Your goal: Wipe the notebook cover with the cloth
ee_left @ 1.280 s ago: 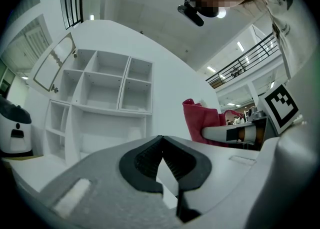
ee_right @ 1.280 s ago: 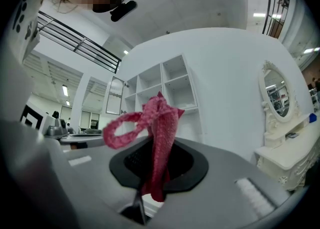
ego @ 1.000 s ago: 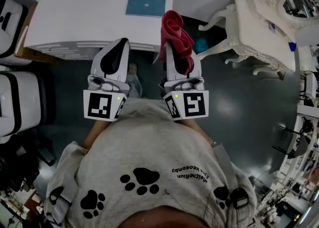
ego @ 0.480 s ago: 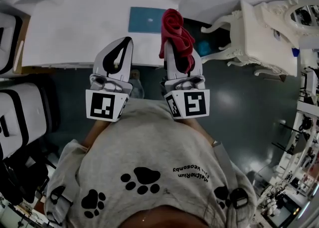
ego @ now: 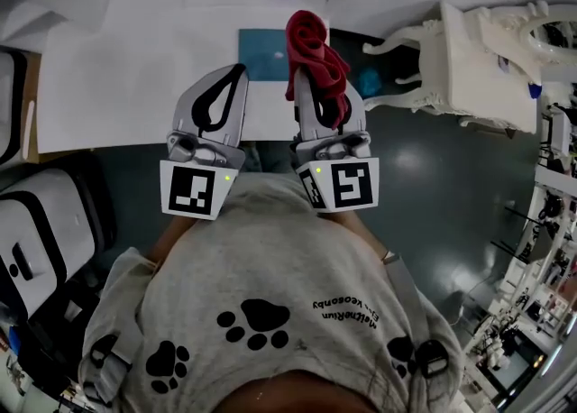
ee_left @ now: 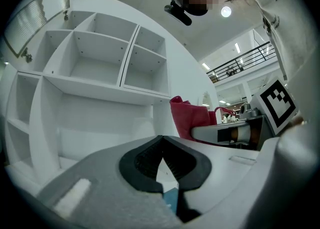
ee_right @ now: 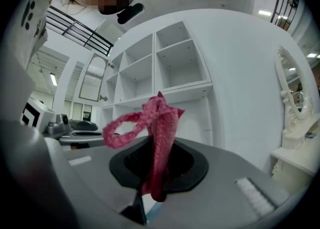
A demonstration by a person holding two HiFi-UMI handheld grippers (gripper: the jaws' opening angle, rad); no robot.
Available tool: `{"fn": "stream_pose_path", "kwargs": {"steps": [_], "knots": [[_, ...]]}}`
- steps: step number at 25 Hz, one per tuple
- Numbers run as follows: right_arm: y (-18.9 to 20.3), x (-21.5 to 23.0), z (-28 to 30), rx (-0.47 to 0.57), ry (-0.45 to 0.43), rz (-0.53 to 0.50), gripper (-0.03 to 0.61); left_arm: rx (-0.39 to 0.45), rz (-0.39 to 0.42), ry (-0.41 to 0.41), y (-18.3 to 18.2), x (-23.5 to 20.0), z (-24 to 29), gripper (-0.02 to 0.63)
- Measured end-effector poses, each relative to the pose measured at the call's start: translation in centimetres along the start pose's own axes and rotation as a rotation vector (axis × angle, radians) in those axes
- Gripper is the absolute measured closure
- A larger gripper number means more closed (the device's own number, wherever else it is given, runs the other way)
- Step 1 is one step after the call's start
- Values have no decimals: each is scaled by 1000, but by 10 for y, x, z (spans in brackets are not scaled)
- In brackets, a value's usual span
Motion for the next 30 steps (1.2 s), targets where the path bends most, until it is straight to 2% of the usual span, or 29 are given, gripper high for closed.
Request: {"fn": "stream_pose_path", "kwargs": {"steps": [12,25,30], "knots": [[23,7,32,-78,7,-39,531,-57,-45,20,33,-24,21,615],[54,19,78,-168,-101,-73,531,-167,-98,-15,74,-38,37,615],[74,26,96,-203,-147,-84,531,-221,-116,-35,100,-40,43,615]]}}
Point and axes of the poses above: the fingertips, and each gripper's own axes: z forward along the fingers, x to its right, y out of its underside, the point moved 5 cm from there along -z, backward along the fingers, and after that the axes turned 6 degrees about -x, right-handed, at the moved point
